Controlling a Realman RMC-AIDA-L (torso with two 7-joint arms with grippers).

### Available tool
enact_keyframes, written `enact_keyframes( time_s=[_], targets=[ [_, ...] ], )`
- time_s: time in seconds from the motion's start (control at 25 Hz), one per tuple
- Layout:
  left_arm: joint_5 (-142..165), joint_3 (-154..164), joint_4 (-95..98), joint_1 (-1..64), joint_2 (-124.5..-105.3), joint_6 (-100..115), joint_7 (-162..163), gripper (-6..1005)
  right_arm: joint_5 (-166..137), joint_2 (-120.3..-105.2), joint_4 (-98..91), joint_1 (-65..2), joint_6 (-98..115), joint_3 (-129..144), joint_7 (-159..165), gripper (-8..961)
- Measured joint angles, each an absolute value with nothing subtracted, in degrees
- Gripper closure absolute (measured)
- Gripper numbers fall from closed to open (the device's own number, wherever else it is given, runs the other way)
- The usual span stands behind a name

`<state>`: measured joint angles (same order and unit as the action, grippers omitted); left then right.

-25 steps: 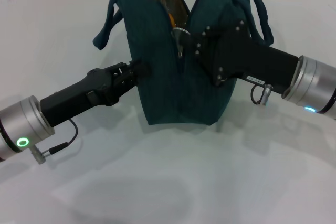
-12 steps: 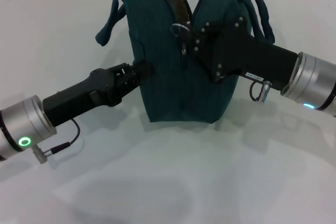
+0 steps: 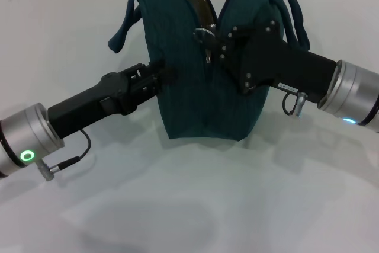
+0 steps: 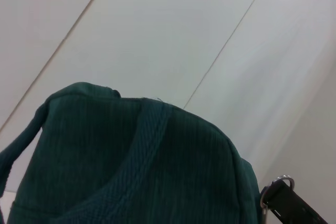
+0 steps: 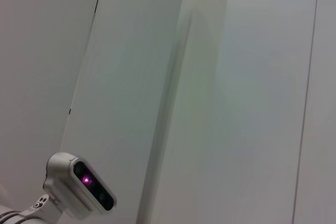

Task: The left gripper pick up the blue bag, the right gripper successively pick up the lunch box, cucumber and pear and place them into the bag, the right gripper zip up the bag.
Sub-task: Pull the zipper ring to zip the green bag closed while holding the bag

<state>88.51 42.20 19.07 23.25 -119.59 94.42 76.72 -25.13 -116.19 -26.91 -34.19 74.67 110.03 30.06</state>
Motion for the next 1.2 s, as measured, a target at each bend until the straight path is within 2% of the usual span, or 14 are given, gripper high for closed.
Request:
enact_keyframes(
  time_s=[0.24,0.64,1.2],
  targets=[
    [88.7,42.9,18.2,23.4,-119.67,94.4,76.9,426,-25.1,-116.19,-26.9,-34.3,74.9,110.1,29.9,943],
    [89.0,43.5,16.2,25.3,-119.78,91.7,76.6,266,-25.4,-116.19,-27.1,-34.5,74.9,110.6,29.9,943],
    [83.3,43.0,16.7,21.8,-119.43,91.9,76.8,267,-25.7,-116.19,-27.0,-34.5,75.5,110.6,29.9,943]
  ],
)
